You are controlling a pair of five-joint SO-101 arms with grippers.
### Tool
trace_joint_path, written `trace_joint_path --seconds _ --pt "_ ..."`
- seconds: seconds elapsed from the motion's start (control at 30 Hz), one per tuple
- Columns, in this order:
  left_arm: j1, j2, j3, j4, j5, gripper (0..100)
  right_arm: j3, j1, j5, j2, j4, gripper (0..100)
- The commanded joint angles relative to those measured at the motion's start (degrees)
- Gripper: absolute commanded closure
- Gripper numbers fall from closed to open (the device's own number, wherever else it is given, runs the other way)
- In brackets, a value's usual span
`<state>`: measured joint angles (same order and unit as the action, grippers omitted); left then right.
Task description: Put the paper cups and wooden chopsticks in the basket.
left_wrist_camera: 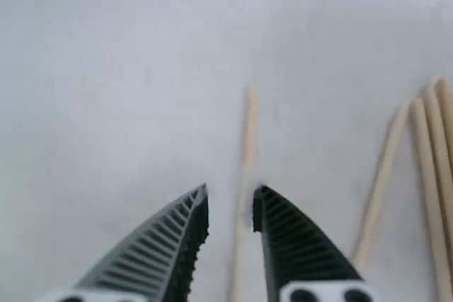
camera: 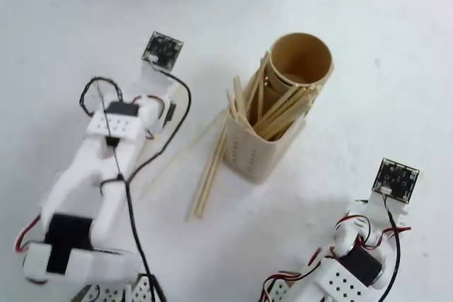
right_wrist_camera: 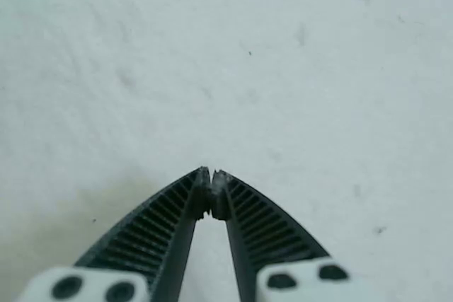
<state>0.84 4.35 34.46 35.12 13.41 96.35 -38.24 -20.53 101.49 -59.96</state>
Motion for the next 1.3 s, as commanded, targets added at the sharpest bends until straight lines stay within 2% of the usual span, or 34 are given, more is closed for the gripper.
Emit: trace_joint_path --seconds 0.0,0.2,0.47,0.57,0.67,0.8,1.0,1.27 --pt "-1.0 -11.8 -15.3 10.0 -0.4 87 0.6 -0.4 -0.5 -0.2 -0.2 98.1" --pt "-1.1 -26.9 -30.9 21.3 -0.4 88 0.6 -0.4 -0.5 -0.2 -0.2 98.1" --pt "-1.1 -38.1 -44.6 32.1 -4.7 88 0.6 -0.4 -0.5 -0.2 -0.2 98.1" --pt "-1.1 -40.3 -47.6 33.9 -4.7 90 0.6 -0.4 -0.5 -0.2 -0.2 98.1" --pt "-1.1 -40.7 -48.1 33.9 -4.8 97 0.6 -0.4 -0.5 -0.2 -0.2 98.1" --pt "-1.1 -40.2 -48.1 33.9 -4.8 98 0.6 -0.4 -0.5 -0.2 -0.2 98.1" --pt "-1.0 -32.8 -48.4 35.5 -4.9 98 0.6 -0.4 -0.5 -0.2 -0.2 98.1" --pt "3.1 -3.6 -53.6 43.1 -6.3 98 0.6 -0.1 -0.5 -0.2 -0.2 98.1"
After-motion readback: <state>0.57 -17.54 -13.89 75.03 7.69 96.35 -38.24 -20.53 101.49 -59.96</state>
